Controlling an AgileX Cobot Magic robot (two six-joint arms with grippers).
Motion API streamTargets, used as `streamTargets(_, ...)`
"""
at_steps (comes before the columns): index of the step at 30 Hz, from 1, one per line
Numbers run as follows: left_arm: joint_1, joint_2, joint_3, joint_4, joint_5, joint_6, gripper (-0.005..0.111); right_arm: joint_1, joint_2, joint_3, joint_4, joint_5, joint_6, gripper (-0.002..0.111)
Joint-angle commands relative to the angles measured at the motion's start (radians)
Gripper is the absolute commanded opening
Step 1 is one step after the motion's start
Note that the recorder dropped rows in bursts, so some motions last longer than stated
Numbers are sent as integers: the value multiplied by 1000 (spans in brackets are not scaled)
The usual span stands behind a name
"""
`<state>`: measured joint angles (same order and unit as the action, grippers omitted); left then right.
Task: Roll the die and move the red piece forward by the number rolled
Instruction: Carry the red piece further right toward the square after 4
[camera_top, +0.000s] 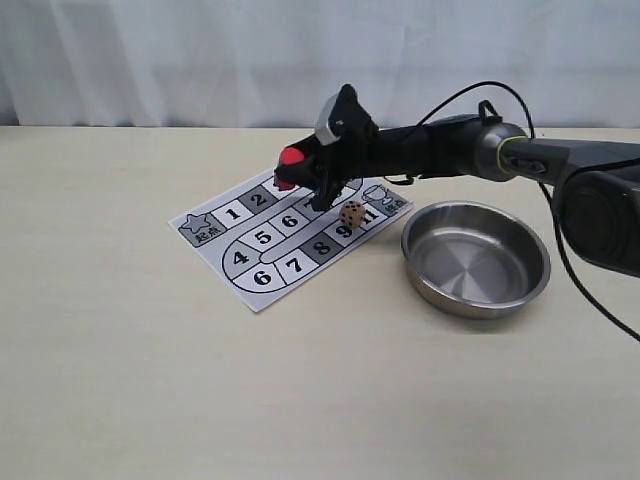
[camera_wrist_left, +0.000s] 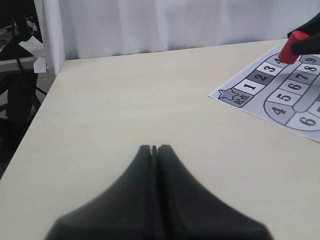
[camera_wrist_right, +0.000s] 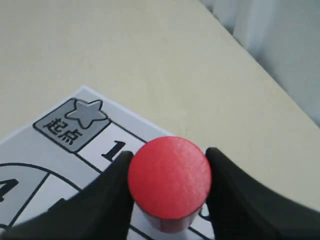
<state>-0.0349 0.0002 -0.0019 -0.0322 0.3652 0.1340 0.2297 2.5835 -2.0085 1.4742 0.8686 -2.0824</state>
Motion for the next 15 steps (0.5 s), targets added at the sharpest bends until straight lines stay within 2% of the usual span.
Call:
streamTargets(1,0,0,2,-6,-11,-4,0,-56,-2,-3,147,51,-35,4)
streamTargets(7,0,0,2,-6,-11,-4,0,-44,32,-23,171,19,-35,4)
streamTargets(15,0,0,2,-6,-11,-4,0,-41,100,-105,170,70,-18,4)
